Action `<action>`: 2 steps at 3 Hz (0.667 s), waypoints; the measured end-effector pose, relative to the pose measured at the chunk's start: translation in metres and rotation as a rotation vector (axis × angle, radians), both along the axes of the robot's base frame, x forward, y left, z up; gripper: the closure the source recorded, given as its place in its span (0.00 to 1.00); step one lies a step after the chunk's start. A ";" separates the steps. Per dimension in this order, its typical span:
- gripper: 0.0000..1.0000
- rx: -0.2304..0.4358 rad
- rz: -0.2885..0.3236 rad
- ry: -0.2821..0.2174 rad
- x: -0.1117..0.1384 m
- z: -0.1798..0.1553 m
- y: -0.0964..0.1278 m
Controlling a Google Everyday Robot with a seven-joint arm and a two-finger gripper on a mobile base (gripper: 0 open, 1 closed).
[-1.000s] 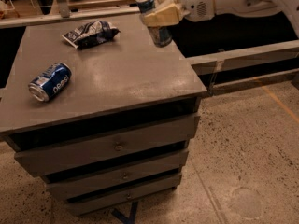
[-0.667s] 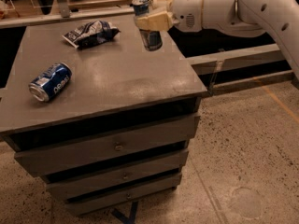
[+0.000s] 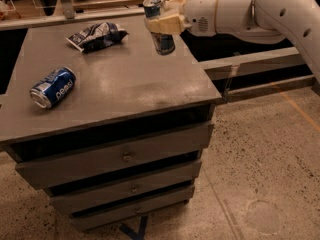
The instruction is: Place redbull can upright
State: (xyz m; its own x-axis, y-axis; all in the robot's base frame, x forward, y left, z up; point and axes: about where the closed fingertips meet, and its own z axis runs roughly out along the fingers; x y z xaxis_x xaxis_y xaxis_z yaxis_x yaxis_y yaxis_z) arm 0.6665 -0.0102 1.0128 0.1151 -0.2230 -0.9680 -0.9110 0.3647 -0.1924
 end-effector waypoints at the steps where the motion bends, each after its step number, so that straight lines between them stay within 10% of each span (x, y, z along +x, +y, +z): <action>1: 1.00 0.069 -0.055 -0.010 0.009 -0.011 -0.007; 2: 1.00 0.145 -0.073 0.008 0.018 -0.027 -0.004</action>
Offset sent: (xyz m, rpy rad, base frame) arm 0.0294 -0.0083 -0.0471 0.2358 0.0323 -0.1025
